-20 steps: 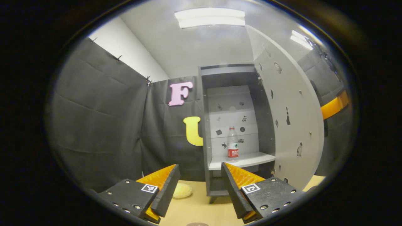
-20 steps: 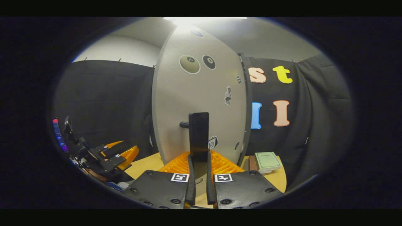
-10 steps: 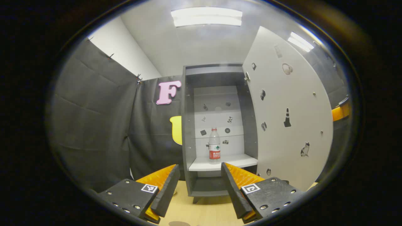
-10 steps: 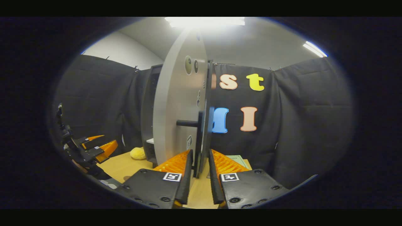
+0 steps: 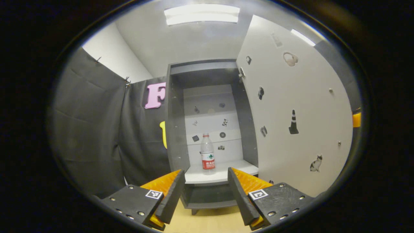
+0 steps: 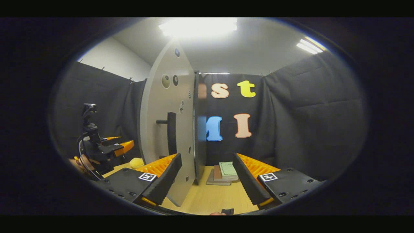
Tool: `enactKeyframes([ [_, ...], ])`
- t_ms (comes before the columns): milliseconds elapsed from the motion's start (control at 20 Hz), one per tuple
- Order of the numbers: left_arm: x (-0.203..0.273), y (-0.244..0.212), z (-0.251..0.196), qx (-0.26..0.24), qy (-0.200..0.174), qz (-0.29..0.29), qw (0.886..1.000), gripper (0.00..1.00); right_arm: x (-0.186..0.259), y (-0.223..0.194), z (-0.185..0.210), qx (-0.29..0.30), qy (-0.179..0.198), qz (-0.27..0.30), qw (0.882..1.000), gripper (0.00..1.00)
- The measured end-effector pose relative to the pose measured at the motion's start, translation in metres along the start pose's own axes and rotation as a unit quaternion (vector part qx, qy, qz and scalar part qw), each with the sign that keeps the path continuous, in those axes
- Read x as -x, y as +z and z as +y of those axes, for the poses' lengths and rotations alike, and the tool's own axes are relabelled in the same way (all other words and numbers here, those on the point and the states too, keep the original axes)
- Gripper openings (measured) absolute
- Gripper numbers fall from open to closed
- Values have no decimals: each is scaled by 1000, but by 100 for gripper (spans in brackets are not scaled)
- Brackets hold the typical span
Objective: Open the cabinet door with the right hand, grasp the bottle in the cabinet with the left hand and place it on the coaster, then close the cabinet door with the right hand.
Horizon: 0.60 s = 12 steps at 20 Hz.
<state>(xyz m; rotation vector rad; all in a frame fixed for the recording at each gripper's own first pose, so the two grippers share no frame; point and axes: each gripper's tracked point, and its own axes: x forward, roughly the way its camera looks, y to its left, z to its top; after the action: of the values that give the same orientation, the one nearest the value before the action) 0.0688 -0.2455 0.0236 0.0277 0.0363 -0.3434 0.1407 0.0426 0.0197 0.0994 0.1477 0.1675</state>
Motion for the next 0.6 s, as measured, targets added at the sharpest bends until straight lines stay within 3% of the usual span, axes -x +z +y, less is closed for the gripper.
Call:
enactKeyframes([
  [250,-91,-1,10,-6,-16,-6,1000,79,6,-3,-37,-49,-85,2,995,98],
  [400,-138,-13,8,-1,-35,-1,999,79,11,-1,-53,-35,-140,-4,989,98],
  [600,-198,-39,-3,3,-55,8,998,83,13,-1,-53,-15,-186,-2,982,98],
])
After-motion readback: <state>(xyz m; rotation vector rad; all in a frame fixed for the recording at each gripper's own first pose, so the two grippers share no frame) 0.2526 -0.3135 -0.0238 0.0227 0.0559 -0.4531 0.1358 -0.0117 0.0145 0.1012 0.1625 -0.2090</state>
